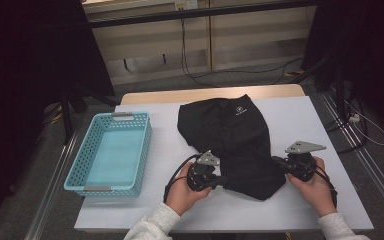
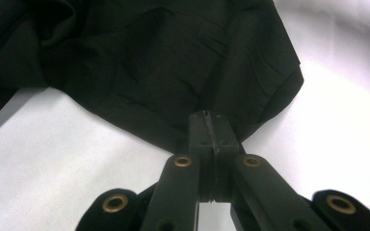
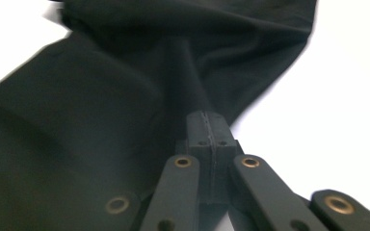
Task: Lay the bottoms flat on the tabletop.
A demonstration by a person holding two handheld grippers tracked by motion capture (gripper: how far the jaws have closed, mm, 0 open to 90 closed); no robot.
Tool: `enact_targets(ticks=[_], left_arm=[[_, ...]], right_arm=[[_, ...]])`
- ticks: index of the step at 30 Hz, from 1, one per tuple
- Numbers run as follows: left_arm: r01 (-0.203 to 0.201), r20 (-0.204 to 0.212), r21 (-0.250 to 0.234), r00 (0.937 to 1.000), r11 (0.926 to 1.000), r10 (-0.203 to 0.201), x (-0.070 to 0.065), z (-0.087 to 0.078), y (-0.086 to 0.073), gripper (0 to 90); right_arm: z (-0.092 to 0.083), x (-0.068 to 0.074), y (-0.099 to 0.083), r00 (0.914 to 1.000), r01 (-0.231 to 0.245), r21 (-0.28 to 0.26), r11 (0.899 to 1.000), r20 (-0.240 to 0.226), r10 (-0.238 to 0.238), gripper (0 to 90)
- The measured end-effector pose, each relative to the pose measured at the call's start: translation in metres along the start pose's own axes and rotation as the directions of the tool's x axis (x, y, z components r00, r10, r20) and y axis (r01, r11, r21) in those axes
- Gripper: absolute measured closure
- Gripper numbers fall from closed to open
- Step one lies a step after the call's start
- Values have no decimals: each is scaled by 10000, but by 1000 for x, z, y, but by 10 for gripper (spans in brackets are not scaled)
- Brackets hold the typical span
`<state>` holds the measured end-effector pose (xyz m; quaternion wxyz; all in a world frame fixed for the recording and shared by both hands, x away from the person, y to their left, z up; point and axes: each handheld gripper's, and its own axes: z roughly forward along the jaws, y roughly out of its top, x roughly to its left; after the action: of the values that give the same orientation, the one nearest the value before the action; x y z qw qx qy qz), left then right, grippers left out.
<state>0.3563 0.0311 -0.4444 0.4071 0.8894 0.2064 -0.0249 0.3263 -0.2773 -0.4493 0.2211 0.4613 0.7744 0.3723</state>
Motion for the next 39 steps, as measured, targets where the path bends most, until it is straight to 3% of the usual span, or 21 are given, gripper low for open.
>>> enact_targets(ticks=[2, 5, 8, 11, 13, 14, 16, 17, 21, 24, 27, 30, 33, 35, 39], left_arm=[[-42, 31, 16, 10000, 10000, 42, -1, 0, -1, 900], [-53, 52, -53, 10000, 10000, 53, -3, 0, -1, 900], [-85, 50, -64, 10000, 9999, 86, -3, -1, -1, 900], [-108, 23, -125, 9999, 9999, 108, -4, -2, 1, 900], [-140, 62, -103, 9999, 9998, 140, -4, -2, 1, 900], [-158, 56, -60, 9999, 9999, 158, -4, -1, 1, 900], [-162, 65, -56, 9998, 9999, 162, -4, 0, 1, 900], [-135, 69, -66, 9999, 9999, 135, -4, -1, 1, 900], [41, -98, -302, 9999, 9995, -44, 2, -8, 3, 900], [185, -192, -474, 9996, 9987, -194, 7, -13, 3, 900], [270, -153, -505, 9995, 9984, -278, 9, -13, 1, 900], [247, -114, -486, 9996, 9985, -253, 9, -10, 1, 900], [193, -52, -340, 9998, 9992, -195, 8, -6, -1, 900], [125, -29, -262, 9999, 9996, -126, 7, -3, -2, 900], [55, 31, -188, 10000, 9998, -54, 5, 0, -4, 900]], right_arm=[[-1, 5, -1, 9990, 141, -40, 9999, -430, -142, 900], [-6, 14, -7, 9987, 272, 251, 9993, -448, -261, 777], [-16, 13, -14, 10000, 79, 316, 9995, -53, -78, 618], [-26, 4, -19, 9976, -441, 195, 9988, 536, 430, 591], [-26, -1, -24, 9960, -866, 314, 9957, 243, 859, 618], [-23, 1, -26, 9964, -841, 564, 9949, -38, 844, 666], [-16, 6, -27, 9991, -387, 1019, 9940, -139, 403, 776], [-15, 7, -27, 9990, -266, 949, 9951, -327, 298, 899], [-18, 9, -13, 9951, -155, 881, 9960, -963, 240, 900], [-22, 3, -1, 9958, -284, 336, 9990, -856, 312, 900], [-15, -5, 4, 9967, -493, 113, 9987, -635, 499, 900], [-1, -9, 5, 9970, -721, 17, 9974, -293, 721, 900], [14, -9, 4, 9989, -473, 479, 9977, -42, 475, 896], [19, -8, 1, 9990, -454, 733, 9963, 63, 451, 838], [9, -5, 0, 9991, -175, 545, 9984, 402, 153, 668]])
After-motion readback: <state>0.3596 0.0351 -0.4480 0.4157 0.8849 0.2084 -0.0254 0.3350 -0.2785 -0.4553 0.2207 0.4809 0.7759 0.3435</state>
